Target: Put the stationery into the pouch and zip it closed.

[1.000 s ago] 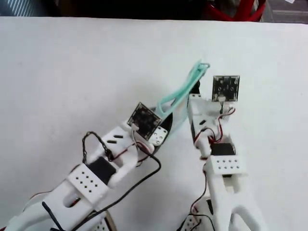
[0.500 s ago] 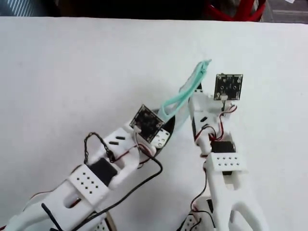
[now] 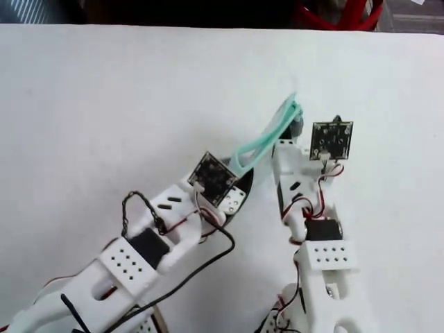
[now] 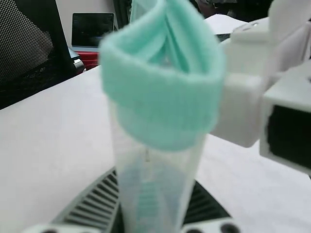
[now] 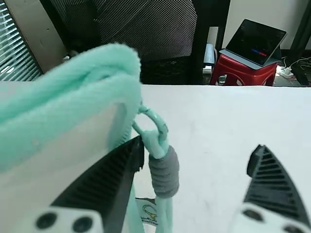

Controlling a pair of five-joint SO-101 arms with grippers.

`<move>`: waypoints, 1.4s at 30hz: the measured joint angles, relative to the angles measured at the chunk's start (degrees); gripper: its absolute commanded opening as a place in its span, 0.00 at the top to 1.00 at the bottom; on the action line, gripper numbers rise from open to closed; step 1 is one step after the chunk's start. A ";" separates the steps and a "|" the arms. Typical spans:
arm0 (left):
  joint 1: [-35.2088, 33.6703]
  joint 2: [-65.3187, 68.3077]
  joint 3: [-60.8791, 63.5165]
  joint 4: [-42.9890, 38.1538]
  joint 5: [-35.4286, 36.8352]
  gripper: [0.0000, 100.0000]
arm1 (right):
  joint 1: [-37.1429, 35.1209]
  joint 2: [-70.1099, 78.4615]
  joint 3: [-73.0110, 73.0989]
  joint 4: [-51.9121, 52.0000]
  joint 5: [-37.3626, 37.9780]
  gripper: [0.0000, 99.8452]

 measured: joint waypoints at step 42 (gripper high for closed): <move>0.00 -0.09 0.00 0.26 0.00 0.84 | 3.08 -13.27 0.09 10.29 3.96 0.98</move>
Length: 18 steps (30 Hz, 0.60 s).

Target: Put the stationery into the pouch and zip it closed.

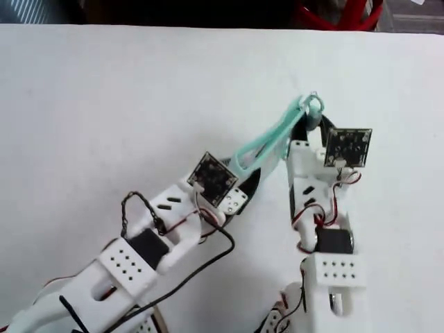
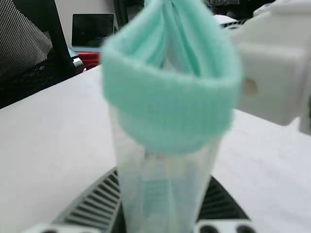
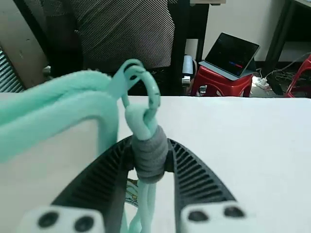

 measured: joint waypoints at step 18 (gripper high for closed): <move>0.18 0.18 0.09 -3.43 0.09 0.98 | -5.01 -26.37 -3.69 28.13 2.29 0.98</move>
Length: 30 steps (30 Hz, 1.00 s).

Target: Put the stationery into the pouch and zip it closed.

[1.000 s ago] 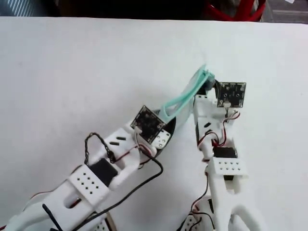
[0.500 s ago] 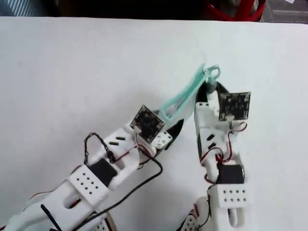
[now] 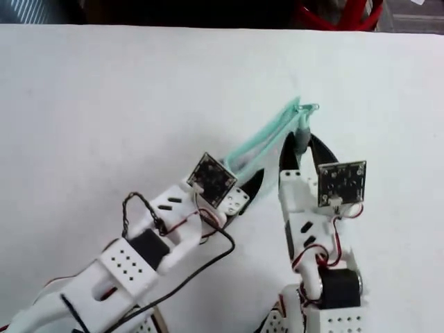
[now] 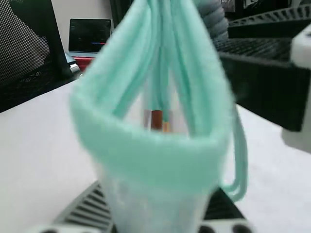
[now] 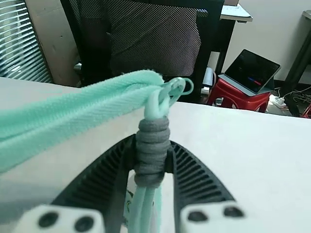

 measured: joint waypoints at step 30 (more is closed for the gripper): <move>1.49 4.48 -0.09 -4.66 -0.18 0.98 | -4.22 13.89 -48.62 35.08 2.29 0.98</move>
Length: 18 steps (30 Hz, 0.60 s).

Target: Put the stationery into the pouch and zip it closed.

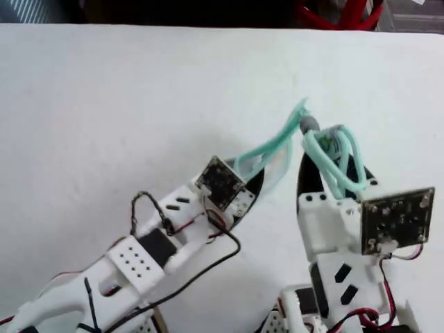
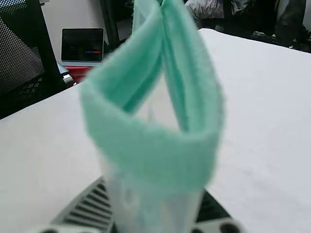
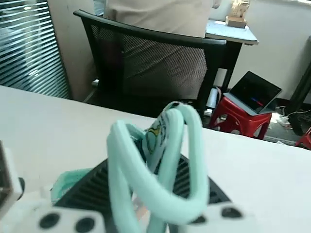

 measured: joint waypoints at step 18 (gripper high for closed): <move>-1.58 0.44 -0.09 -0.35 0.35 0.98 | -9.93 10.55 -19.25 13.01 4.92 0.98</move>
